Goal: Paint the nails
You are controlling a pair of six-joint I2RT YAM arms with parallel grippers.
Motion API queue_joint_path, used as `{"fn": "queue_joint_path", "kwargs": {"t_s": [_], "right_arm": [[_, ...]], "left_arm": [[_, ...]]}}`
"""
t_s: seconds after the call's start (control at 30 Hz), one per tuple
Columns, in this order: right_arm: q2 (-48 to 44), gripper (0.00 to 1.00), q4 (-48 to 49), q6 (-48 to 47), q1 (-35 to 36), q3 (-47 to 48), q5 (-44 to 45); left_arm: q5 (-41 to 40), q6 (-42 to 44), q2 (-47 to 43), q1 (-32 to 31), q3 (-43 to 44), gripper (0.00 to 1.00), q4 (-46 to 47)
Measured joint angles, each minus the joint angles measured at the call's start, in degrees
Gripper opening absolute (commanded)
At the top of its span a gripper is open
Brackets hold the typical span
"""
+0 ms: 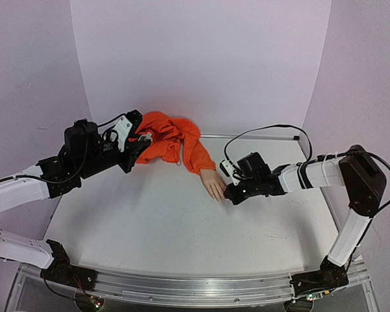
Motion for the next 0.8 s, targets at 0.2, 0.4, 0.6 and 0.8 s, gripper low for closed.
{"fn": "queue_joint_path", "kwargs": {"t_s": [0.2,0.4,0.6,0.8], "right_arm": [[0.0,0.00,0.0,0.0,0.0,0.0,-0.3],[0.0,0.00,0.0,0.0,0.0,0.0,-0.2],[0.0,0.00,-0.1,0.1,0.0,0.0,-0.2],[0.1,0.00,-0.5,0.2,0.0,0.0,-0.2]], "left_arm": [[0.0,0.0,0.0,0.0,0.0,0.00,0.0],[0.0,0.0,0.0,0.0,0.0,0.00,0.0],[0.0,0.0,0.0,0.0,0.0,0.00,0.0],[0.0,0.0,0.0,0.0,0.0,0.00,0.0]]}}
